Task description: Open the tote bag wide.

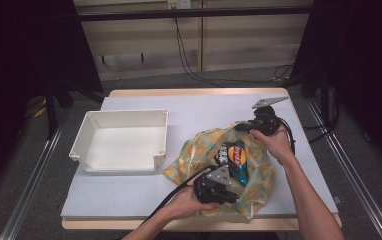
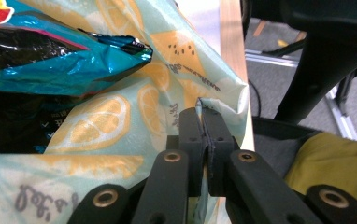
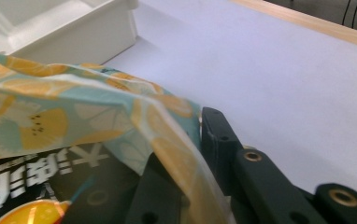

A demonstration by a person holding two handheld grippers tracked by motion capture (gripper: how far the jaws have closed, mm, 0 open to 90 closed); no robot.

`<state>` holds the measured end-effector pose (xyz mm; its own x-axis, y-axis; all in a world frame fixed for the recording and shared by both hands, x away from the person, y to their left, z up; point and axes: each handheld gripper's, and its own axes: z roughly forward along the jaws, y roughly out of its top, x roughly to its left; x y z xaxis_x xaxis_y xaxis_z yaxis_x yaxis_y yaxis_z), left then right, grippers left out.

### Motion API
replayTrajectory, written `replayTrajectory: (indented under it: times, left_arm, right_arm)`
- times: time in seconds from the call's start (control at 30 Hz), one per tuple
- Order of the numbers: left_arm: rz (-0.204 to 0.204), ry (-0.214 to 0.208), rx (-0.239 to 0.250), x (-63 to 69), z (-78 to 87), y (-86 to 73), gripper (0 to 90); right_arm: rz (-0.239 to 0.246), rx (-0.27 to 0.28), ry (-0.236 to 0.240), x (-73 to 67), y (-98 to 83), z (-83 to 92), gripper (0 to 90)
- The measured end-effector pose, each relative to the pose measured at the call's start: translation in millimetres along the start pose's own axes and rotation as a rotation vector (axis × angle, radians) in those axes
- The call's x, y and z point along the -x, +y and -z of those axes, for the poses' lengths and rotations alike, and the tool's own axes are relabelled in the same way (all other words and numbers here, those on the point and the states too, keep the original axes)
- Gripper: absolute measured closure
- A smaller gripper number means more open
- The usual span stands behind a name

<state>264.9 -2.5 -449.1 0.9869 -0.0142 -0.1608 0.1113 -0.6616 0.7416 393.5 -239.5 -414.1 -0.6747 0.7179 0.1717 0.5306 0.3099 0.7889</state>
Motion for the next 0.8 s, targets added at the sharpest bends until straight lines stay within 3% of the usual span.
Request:
replayTrajectory:
  times: [0.03,0.13,0.3,0.4,0.57,0.7,0.8]
  left_arm:
    - [0.006,0.0,0.027,-0.9,-0.3,-1.0,87.9]
    - [0.013,0.013,0.041,-3.4,6.0,-0.2,86.1]
    - [0.042,0.019,0.107,-6.1,16.7,1.1,81.9]
    - [0.054,0.032,0.13,-7.7,22.8,1.9,79.4]
    - [0.04,0.058,0.148,-9.9,32.2,3.9,76.6]
    - [0.048,0.08,0.179,-11.5,43.5,6.6,70.8]
    - [0.046,0.095,0.209,-14.2,52.4,9.4,68.9]
  right_arm:
    - [-0.01,0.001,-0.013,2.3,-1.1,-1.6,80.9]
    - [-0.021,-0.027,-0.03,6.4,-4.9,-5.3,78.0]
    - [-0.025,0.002,0.007,4.7,-9.1,2.4,64.5]
    - [-0.012,0.017,0.008,-2.2,-7.1,12.0,53.5]
    - [0.023,0.058,0.004,-16.6,-3.6,30.9,36.0]
    - [0.001,0.124,-0.013,-21.0,-9.0,51.0,30.3]
    - [0.005,0.125,-0.024,-23.4,-16.5,63.7,28.7]
